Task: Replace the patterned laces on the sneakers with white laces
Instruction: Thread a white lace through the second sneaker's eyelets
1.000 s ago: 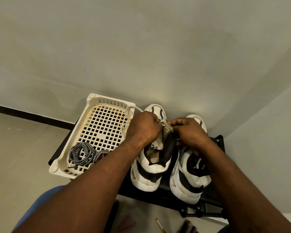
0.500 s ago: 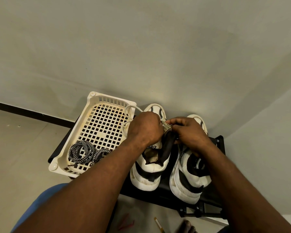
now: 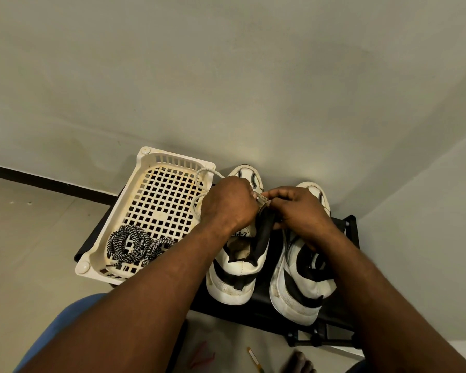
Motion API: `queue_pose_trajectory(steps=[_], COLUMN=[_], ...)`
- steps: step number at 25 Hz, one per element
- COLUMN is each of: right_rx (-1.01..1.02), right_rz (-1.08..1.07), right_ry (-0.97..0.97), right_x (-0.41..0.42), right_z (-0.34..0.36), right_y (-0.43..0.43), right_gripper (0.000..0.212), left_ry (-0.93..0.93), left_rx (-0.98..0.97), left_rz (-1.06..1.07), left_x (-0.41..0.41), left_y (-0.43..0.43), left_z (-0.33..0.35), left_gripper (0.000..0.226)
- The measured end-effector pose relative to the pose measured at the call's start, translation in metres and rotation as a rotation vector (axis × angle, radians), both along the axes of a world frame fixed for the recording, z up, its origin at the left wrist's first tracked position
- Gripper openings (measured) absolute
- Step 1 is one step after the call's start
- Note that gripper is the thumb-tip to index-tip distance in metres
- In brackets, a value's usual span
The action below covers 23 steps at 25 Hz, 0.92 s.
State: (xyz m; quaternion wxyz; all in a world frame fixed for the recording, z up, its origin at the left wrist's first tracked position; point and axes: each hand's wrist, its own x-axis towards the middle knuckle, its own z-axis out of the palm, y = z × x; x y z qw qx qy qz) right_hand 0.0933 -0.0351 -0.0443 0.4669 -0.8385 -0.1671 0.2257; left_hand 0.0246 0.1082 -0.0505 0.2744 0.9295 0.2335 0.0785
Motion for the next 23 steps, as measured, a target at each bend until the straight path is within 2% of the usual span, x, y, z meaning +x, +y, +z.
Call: queue_pose_trajectory(steps=[5, 15, 20, 23], right_rx=[0.089, 0.038, -0.075, -0.077], right_rz=[-0.044, -0.060, -0.075, -0.096], right_ry=[0.084, -0.043, -0.202, -0.179], right_x=[-0.001, -0.009, -0.010, -0.006], right_z=[0.000, 0.003, 0.000, -0.001], right_y=[0.002, 0.006, 0.013, 0.010], right_gripper=[0.021, 0.013, 0.007, 0.013], left_ry=[0.006, -0.048, -0.031, -0.067], left_rx=[0.016, 0.094, 0.043, -0.004], left_rz=[0.022, 0.048, 0.086, 0.075], left_x=[0.000, -0.003, -0.002, 0.000], left_y=[-0.003, -0.011, -0.010, -0.006], left_z=[-0.003, -0.005, -0.006, -0.009], left_gripper=[0.019, 0.026, 0.024, 0.021])
